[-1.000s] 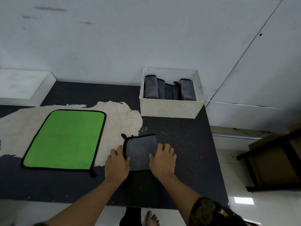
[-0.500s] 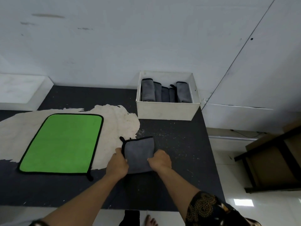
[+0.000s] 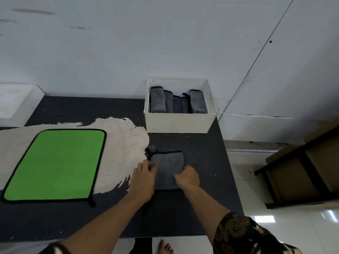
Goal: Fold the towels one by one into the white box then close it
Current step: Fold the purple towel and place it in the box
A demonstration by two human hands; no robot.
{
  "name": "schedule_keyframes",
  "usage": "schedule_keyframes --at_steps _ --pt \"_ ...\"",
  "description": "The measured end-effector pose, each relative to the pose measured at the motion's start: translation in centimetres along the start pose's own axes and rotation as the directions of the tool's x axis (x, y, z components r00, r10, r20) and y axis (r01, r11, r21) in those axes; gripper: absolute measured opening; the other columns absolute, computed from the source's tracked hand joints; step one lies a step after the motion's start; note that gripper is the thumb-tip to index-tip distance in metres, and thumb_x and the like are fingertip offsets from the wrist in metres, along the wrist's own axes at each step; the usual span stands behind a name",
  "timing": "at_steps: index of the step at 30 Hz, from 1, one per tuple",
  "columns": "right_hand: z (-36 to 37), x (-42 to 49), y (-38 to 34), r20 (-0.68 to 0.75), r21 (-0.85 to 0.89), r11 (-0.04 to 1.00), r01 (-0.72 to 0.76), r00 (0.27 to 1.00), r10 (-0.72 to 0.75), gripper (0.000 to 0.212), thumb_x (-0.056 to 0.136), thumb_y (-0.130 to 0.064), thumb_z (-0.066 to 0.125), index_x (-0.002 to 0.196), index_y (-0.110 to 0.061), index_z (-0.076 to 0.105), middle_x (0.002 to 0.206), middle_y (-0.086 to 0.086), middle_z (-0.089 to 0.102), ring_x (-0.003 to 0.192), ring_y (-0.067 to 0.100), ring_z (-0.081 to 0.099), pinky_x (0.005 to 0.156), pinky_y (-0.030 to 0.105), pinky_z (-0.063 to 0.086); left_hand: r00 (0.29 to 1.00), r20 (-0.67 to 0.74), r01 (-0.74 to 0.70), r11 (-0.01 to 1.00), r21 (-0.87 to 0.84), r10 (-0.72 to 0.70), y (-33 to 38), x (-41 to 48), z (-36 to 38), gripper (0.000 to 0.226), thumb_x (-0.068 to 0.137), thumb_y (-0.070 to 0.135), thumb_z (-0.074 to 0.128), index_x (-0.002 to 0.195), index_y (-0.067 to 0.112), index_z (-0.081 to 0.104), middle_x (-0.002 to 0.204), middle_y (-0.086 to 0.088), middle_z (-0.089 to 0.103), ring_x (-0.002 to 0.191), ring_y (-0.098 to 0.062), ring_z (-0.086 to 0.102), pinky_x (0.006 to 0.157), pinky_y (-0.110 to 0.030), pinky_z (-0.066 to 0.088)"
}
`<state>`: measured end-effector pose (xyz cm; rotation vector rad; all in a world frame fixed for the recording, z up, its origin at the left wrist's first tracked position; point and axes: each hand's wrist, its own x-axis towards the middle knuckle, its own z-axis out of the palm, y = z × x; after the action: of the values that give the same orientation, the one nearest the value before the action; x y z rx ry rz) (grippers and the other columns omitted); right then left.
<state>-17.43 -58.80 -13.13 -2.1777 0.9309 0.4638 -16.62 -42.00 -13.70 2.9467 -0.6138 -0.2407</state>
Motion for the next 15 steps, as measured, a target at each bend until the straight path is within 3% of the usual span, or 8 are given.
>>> schedule_keyframes --at_steps 4,8,10,12,15 --pt "0.3 -0.2 0.0 -0.035 0.021 1.0 0.008 0.999 -0.007 0.03 0.088 -0.022 0.066 0.115 -0.015 0.057 0.111 0.006 0.063 0.083 0.016 0.052 0.068 0.028 0.045 0.975 0.147 -0.183 0.977 0.106 0.166 -0.1 0.4 0.2 0.076 0.085 0.014 0.061 0.152 0.019 0.025 0.136 -0.012 0.033 0.12 -0.027 0.038 0.1 -0.035 0.039" --pt "0.5 -0.6 0.1 -0.08 0.064 0.996 0.059 0.995 -0.054 0.03 0.088 -0.016 0.063 0.118 -0.017 0.055 0.108 0.004 0.064 0.086 0.016 0.058 0.069 0.028 0.048 0.967 0.135 -0.225 0.973 0.052 0.216 0.5 1.3 -0.5 0.074 0.087 0.017 0.061 0.152 0.02 0.026 0.133 -0.01 0.037 0.116 -0.024 0.042 0.095 -0.032 0.044" --pt "0.5 -0.8 0.1 -0.11 0.061 0.992 0.111 0.989 -0.103 0.035 0.089 -0.016 0.063 0.123 -0.019 0.053 0.109 0.004 0.063 0.093 0.017 0.06 0.072 0.027 0.048 0.989 0.069 -0.123 0.985 -0.117 0.132 1.6 2.3 -0.9 0.066 0.091 0.017 0.058 0.151 0.02 0.03 0.134 -0.007 0.041 0.113 -0.022 0.049 0.092 -0.031 0.047" --pt "0.5 -1.2 0.0 -0.145 0.046 0.979 0.199 0.971 -0.19 0.038 0.089 -0.015 0.063 0.125 -0.021 0.052 0.113 0.004 0.061 0.098 0.018 0.059 0.081 0.03 0.051 0.994 0.076 0.102 0.915 -0.39 -0.079 2.7 3.7 -1.3 0.051 0.097 0.024 0.05 0.147 0.018 0.04 0.138 -0.007 0.047 0.116 -0.022 0.053 0.096 -0.034 0.047" --pt "0.8 -2.0 -0.1 -0.174 0.004 0.939 0.343 0.925 -0.337 0.042 0.09 -0.016 0.06 0.13 -0.023 0.05 0.114 0.004 0.057 0.099 0.019 0.058 0.083 0.032 0.05 0.913 0.342 0.406 0.594 -0.695 -0.224 4.2 5.5 -2.5 0.047 0.098 0.044 0.047 0.134 0.015 0.055 0.133 -0.008 0.059 0.116 -0.022 0.056 0.102 -0.038 0.044"
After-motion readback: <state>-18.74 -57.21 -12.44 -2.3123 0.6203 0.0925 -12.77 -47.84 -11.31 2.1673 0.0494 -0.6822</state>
